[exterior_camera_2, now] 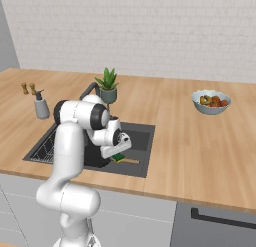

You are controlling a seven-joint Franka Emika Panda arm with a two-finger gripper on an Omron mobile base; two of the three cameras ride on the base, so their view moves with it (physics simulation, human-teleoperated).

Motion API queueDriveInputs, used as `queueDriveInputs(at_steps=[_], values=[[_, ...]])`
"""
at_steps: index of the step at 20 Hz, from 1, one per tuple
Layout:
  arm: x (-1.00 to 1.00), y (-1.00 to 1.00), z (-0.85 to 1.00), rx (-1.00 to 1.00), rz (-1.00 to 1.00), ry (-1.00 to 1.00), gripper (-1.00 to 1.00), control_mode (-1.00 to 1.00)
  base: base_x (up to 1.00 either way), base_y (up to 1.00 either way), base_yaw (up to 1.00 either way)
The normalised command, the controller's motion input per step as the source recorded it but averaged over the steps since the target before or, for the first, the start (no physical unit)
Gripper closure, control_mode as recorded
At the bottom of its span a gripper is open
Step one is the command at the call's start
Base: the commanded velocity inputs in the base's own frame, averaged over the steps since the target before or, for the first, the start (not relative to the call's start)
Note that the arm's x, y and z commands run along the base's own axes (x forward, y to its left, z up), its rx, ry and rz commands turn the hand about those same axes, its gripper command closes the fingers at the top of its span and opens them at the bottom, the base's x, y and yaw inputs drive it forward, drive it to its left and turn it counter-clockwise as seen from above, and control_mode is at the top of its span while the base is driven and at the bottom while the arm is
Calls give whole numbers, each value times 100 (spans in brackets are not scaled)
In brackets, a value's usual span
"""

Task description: Pick the pan and sponge and place them into the sink. Then turn on the water.

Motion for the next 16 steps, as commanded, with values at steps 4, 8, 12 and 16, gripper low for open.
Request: queueDriveInputs(at_steps=[4, 8, 12, 16], values=[[0, -1, 0, 0, 0, 0, -100, -100, 0, 0, 0], [0, -5, 21, 1, 0, -4, -100, -100, 0, 0, 0], [-12, -6, 53, 5, 0, -7, -100, -100, 0, 0, 0], [-27, -16, 85, 11, 0, -3, -100, -100, 0, 0, 0]])
